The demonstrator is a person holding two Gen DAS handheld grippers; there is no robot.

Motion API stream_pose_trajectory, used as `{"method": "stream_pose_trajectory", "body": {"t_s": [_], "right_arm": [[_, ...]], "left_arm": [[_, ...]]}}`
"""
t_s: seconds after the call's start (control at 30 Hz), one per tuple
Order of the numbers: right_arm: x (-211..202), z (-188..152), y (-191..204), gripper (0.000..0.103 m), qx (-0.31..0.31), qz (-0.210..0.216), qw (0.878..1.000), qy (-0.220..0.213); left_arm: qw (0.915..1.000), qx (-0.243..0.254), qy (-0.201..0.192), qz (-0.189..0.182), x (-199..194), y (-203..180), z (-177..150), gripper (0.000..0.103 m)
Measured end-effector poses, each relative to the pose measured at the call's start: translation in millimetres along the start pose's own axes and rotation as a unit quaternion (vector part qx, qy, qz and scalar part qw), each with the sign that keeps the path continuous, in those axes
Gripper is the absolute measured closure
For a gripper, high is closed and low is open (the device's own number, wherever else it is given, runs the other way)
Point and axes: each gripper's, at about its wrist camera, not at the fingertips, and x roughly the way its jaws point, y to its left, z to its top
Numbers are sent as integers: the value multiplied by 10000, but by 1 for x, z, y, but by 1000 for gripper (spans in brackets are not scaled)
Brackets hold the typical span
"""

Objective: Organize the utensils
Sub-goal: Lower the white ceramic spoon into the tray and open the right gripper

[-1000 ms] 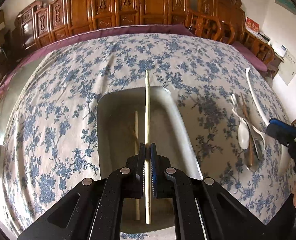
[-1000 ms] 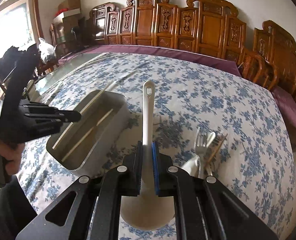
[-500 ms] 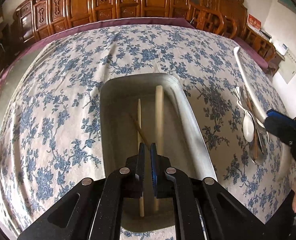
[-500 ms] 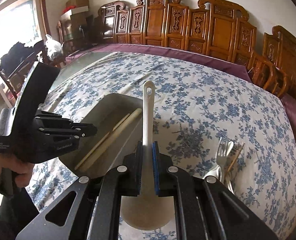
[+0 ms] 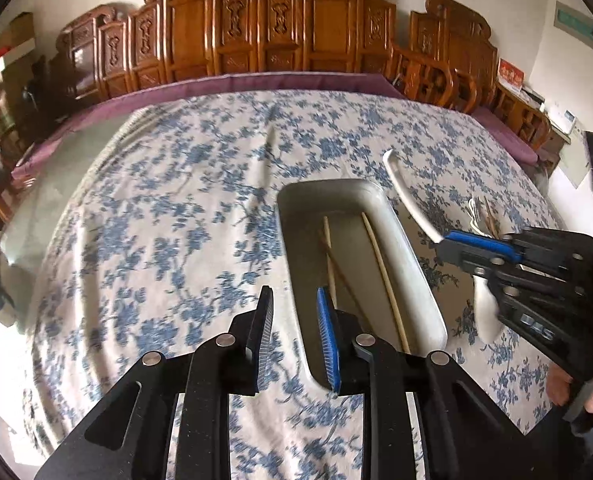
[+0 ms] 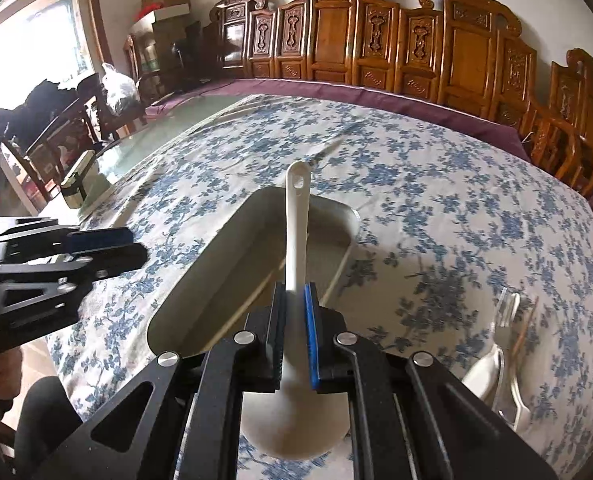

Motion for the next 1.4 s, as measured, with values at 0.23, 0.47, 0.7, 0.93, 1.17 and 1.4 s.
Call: {"method": "stream_pose_trajectory", "body": {"t_s": [0.23, 0.47, 0.7, 0.93, 1.17, 1.4], "right_arm": [[17, 9, 12, 92, 92, 91, 9999, 31], [42, 9, 25, 92, 128, 127, 9997, 191], [60, -4, 33, 92, -1, 19, 9992, 410], [47, -8, 27, 91, 39, 102, 9994, 337], [-12, -17, 8, 91, 153, 40, 9999, 26], [-83, -43, -28, 86, 277, -319, 9989, -179]], "left_arm": [[9994, -265, -189, 67, -13, 15, -6, 70], [9984, -436, -288, 206, -18, 31, -5, 57], [9980, -503, -334, 189, -21, 33, -4, 57], [9982, -430, -380, 145, -25, 26, -4, 57], [9983, -247, -520, 19, -39, 9, -1, 57], [9976, 45, -666, -185, -57, -20, -1, 57]]}}
